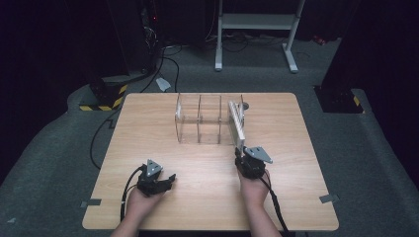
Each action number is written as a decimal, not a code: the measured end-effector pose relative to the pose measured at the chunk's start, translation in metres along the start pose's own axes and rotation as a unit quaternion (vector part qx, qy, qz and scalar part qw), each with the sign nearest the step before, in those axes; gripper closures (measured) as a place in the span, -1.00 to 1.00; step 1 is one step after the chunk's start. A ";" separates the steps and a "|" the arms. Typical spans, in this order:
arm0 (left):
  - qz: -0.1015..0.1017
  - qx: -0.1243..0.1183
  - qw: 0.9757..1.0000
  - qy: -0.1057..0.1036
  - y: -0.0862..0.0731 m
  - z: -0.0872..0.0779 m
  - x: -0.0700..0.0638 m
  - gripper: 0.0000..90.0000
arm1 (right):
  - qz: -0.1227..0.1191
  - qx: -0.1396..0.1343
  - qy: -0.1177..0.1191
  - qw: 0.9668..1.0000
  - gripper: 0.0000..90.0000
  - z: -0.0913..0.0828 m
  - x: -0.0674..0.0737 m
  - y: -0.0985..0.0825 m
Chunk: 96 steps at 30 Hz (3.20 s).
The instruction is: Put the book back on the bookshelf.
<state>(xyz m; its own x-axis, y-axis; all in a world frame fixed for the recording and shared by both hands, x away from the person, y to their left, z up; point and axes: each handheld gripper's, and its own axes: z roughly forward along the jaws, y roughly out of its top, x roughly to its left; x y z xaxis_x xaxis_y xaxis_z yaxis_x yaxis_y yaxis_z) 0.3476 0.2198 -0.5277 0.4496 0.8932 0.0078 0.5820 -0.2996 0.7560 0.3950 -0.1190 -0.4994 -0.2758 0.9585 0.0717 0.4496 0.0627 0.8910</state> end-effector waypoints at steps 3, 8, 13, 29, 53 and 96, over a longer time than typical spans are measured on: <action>0.000 0.000 1.000 0.000 0.000 0.000 0.000 -0.23 | 0.004 0.004 -0.003 1.000 0.63 0.001 0.000 -0.006; 0.000 0.000 1.000 0.000 0.000 0.000 0.000 -0.23 | 0.011 0.002 -0.012 1.000 0.64 0.001 0.003 -0.006; 0.000 -0.001 1.000 0.000 0.000 0.000 0.000 -0.23 | 0.006 0.003 -0.017 1.000 0.64 0.003 0.008 -0.005; 0.000 -0.001 1.000 0.000 0.000 0.000 0.000 -0.23 | 0.012 0.013 0.005 1.000 0.48 0.008 0.005 0.004; 0.000 -0.001 1.000 0.000 0.000 0.000 0.000 -0.23 | -0.019 -0.004 0.022 1.000 0.82 -0.001 0.003 0.017; -0.001 -0.001 1.000 -0.001 0.000 0.000 0.000 -0.23 | -0.018 -0.015 0.041 0.999 0.70 0.006 0.011 0.025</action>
<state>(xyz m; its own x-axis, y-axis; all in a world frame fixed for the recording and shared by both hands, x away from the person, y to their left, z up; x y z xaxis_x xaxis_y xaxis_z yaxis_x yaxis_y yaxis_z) 0.3476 0.2198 -0.5278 0.4497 0.8932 0.0061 0.5813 -0.2978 0.7573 0.4084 -0.1054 -0.4786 -0.3606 0.9297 0.0758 0.4126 0.0860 0.9069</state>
